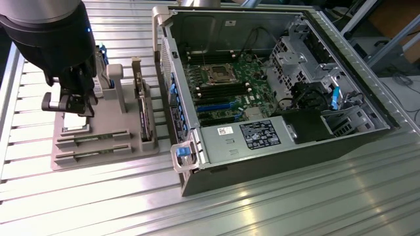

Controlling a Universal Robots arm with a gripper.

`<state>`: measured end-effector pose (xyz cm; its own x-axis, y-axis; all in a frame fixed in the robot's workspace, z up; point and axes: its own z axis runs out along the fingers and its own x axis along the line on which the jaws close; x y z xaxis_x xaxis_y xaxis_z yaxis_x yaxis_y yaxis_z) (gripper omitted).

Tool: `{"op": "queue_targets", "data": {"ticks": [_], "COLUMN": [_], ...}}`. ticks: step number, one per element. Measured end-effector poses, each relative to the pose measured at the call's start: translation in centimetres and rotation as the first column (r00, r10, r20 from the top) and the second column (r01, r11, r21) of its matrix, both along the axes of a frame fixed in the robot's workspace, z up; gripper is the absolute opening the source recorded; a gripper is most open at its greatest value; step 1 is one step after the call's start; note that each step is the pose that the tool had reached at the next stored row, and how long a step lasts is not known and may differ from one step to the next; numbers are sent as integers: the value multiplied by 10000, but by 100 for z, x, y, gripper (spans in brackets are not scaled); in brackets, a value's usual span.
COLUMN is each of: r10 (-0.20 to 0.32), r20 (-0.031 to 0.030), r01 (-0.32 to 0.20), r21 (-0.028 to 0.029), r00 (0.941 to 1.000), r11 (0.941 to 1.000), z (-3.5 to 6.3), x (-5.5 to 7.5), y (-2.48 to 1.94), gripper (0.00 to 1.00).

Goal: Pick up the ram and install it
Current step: 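Pick up the ram and move it above insertion slot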

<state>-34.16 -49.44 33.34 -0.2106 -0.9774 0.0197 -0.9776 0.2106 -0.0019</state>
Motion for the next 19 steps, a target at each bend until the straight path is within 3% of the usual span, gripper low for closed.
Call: {"op": "queue_targets", "data": {"ticks": [19], "r10": [4], "r20": [1], "r01": [-4], "r21": [0], "r00": [10000], "r11": [10000], "z": [-66], "x": [0], "y": [-1], "gripper": [30]}}
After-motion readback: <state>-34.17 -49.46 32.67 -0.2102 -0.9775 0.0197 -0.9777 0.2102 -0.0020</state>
